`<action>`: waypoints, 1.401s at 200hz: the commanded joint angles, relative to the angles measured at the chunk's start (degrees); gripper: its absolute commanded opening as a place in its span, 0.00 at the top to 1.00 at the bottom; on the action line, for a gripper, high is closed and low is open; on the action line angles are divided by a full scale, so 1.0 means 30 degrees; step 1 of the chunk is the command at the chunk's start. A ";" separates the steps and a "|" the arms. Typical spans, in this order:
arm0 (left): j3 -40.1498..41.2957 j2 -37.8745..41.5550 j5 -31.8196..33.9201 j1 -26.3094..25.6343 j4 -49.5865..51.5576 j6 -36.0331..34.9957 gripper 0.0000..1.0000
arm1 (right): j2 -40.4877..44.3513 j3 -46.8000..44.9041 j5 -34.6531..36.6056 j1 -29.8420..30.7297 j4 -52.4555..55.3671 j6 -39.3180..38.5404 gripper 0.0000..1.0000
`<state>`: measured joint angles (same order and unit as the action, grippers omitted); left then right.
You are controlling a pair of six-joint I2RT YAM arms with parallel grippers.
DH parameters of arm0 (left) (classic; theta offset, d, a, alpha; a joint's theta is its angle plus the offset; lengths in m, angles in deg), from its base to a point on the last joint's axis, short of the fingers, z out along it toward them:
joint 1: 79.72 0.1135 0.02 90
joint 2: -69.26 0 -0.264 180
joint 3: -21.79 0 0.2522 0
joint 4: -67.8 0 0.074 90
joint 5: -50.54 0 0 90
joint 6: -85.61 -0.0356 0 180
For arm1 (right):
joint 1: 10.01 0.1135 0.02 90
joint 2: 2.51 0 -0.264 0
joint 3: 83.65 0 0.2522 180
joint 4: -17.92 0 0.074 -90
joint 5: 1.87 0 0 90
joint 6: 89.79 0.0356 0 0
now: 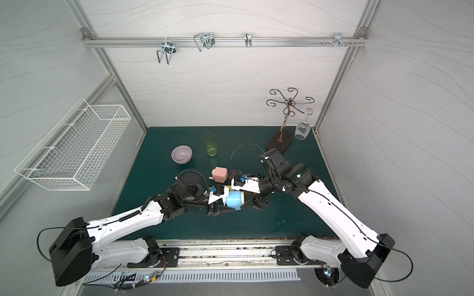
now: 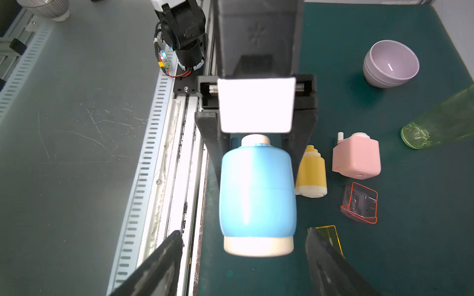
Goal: Put the tray back into the pencil sharpener
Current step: Place the pencil sharpener at the center of the board.
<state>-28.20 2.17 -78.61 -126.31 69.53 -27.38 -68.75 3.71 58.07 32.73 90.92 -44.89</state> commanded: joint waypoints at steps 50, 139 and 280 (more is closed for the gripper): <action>-0.1248 -0.0125 -0.0300 -0.0121 -0.0940 0.0243 1.00 | -0.1200 -0.0321 -0.0302 0.0678 -0.0110 -0.0619 0.32; -0.1536 -0.0406 0.0416 -0.0117 -0.1430 0.1632 1.00 | -0.1587 -0.1145 -0.1369 0.0869 -0.1501 0.0055 0.41; -0.1298 -0.0285 0.2311 -0.0115 -0.2095 0.3085 0.58 | -0.0810 -0.2262 -0.2212 0.0127 -0.2231 0.0284 0.85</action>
<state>-30.38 -0.32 -76.78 -127.03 71.30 -20.43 -72.62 -2.19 56.12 34.09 82.86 -44.37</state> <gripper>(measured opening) 0.603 0.592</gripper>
